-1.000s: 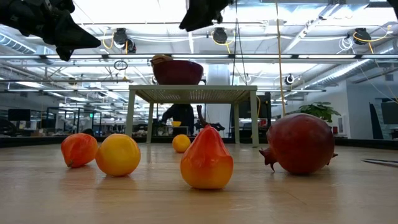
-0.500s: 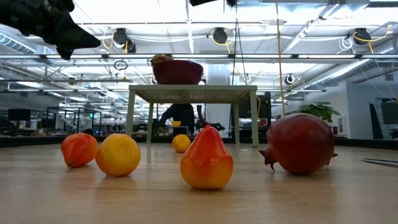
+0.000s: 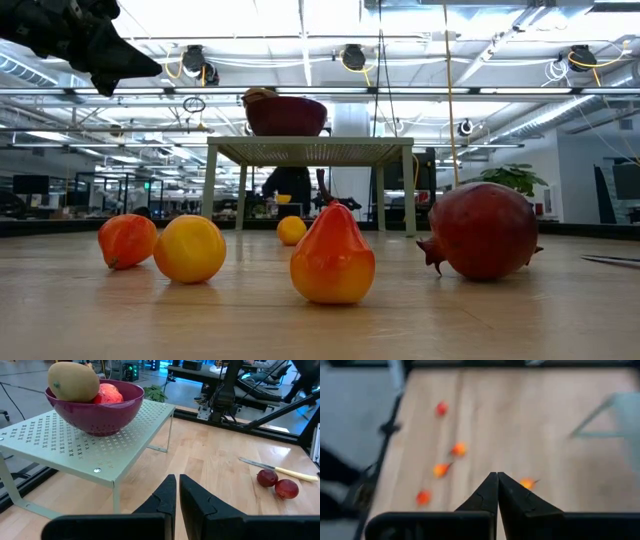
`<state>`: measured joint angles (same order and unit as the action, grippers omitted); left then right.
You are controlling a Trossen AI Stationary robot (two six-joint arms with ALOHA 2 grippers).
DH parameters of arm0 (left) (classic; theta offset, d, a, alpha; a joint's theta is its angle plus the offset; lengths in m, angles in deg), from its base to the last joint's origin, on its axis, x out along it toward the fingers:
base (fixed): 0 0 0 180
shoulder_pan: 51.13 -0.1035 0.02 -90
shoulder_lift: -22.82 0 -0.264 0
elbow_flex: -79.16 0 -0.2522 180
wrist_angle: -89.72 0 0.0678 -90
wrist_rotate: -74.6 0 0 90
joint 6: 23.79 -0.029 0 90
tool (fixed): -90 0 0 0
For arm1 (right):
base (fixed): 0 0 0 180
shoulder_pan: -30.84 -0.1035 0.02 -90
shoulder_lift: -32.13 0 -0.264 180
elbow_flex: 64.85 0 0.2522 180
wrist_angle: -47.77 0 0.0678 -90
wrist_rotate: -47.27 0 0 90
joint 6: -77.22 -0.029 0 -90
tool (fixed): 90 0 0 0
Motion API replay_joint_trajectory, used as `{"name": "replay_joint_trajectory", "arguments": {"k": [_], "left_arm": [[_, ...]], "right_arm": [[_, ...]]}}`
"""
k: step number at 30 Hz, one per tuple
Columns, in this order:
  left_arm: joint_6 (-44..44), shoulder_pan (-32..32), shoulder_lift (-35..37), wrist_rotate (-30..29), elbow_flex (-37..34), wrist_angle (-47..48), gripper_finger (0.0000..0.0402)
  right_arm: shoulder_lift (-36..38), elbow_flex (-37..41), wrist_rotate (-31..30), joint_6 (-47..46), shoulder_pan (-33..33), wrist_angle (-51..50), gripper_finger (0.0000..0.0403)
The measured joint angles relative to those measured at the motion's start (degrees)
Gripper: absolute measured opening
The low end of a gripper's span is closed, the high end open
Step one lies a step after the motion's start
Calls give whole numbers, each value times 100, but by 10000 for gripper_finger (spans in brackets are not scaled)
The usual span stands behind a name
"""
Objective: Pick & Place Fruit
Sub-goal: Put the red pomegranate in the red strainer bowl on the shelf
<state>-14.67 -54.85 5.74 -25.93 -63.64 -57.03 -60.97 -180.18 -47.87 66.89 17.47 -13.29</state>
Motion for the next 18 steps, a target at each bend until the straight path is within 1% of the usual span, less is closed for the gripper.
{"name": "replay_joint_trajectory", "arguments": {"k": [3, 10, 18], "left_arm": [[2, 1, 0, -2, 0, 0, 21], [2, -1, 0, -4, 0, 0, 21], [7, 0, 0, -4, 0, 0, 21]], "right_arm": [[-4, 269, 379, 1, -237, -157, 1], [20, 902, 829, 239, -754, -341, 1], [15, 1598, 850, 589, -1059, -286, 1]]}}
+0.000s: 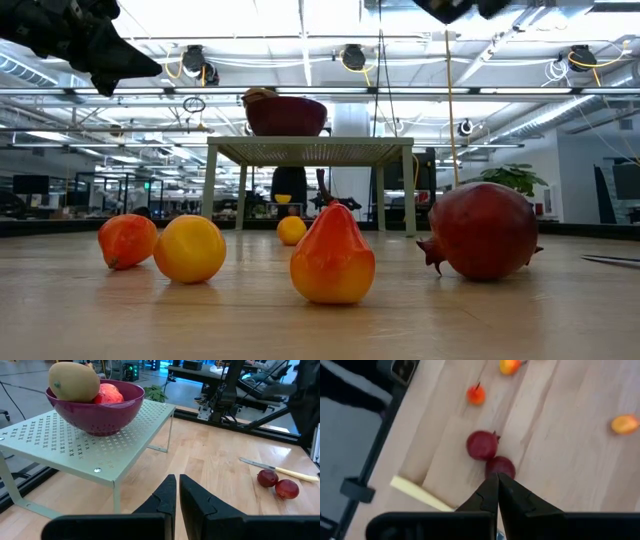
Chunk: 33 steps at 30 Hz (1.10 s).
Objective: Pick & Place Fruit
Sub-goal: Put the red pomegranate in the red strainer bowl on the shelf
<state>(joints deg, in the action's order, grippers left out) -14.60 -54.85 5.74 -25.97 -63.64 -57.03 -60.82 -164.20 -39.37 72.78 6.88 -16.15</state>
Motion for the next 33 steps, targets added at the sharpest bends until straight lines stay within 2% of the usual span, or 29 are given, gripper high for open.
{"name": "replay_joint_trajectory", "arguments": {"k": [5, 9, 16, 25, 33], "left_arm": [[2, 0, 0, -2, 0, 0, 21], [7, 0, -3, -2, 0, 0, 21], [33, 0, -7, -2, 0, 0, 21], [178, 2, -7, -4, 0, 0, 21], [179, 0, -7, -4, 0, 0, 21]], "right_arm": [[0, 407, -18, 71, -16, 300, 7], [0, 637, -8, 76, -17, 526, 34], [0, 933, 202, 334, -14, 969, 121], [0, 1488, 490, 438, 71, 2111, 244], [0, 2078, 565, 423, 186, 2588, 311]]}}
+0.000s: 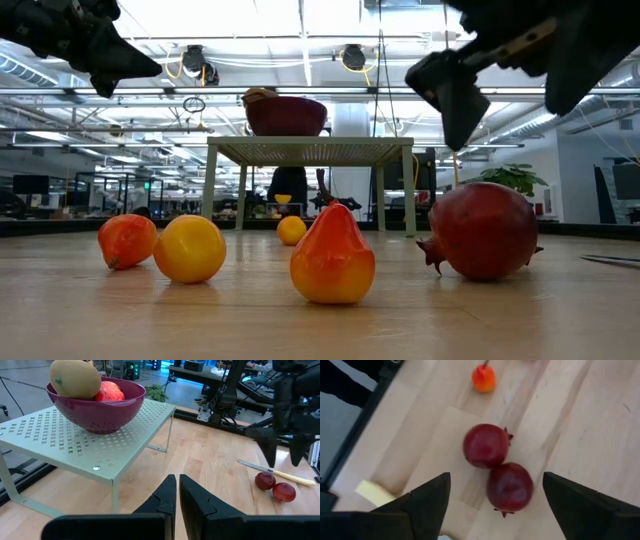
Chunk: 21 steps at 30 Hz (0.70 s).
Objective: Pick & Place Fruit
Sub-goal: Put the red pomegranate in the red strainer bowl on the shelf
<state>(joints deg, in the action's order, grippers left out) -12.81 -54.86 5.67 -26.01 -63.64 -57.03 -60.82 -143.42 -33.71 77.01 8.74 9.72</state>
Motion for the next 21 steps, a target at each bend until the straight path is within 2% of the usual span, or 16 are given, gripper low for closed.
{"name": "replay_joint_trajectory", "arguments": {"k": [6, 21], "left_arm": [[-2, 1, 0, 0, 0, -2, 21], [-16, 2, 0, 0, 0, 0, 21]], "right_arm": [[-15, 245, -2, 126, 139, 373, 327], [-824, 261, -152, 265, 187, 610, 329]]}}
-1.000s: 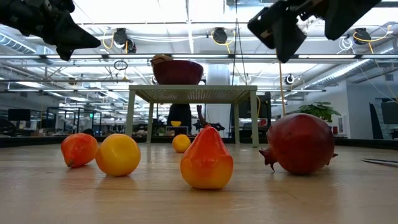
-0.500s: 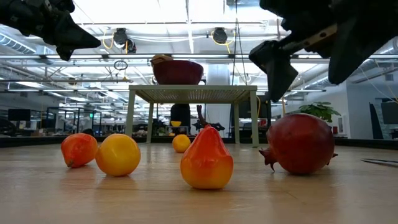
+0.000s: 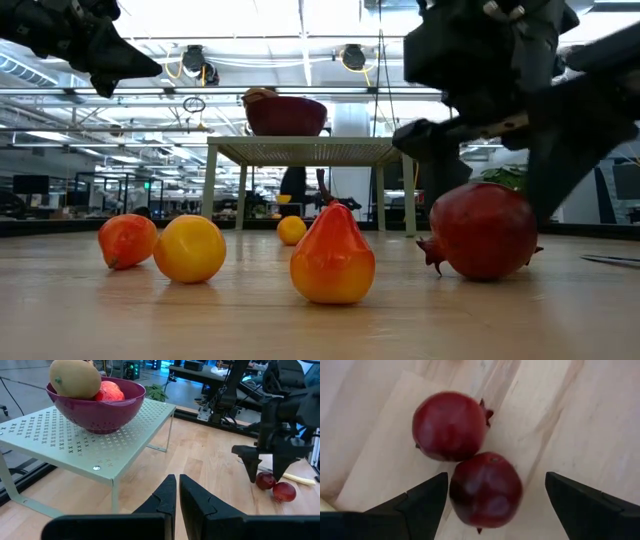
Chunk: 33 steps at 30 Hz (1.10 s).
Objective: Pick & Place Fruit
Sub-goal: Put the red pomegranate in the red strainer bowl on the shelf
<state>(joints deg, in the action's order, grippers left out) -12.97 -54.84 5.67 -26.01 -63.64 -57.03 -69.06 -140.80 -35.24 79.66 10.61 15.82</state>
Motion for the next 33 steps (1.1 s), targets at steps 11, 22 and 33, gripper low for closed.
{"name": "replay_joint_trajectory", "arguments": {"k": [11, 22, 33], "left_arm": [[-19, -1, 0, 0, 0, 2, 21], [-65, -2, 0, 0, 0, 2, 21], [-189, 0, 0, 0, 0, 2, 21]], "right_arm": [[-120, -4, -140, 15, -2, 11, 314], [-120, -4, -149, -20, 4, -27, 244], [-118, -4, -187, 1, 238, -74, 184]]}}
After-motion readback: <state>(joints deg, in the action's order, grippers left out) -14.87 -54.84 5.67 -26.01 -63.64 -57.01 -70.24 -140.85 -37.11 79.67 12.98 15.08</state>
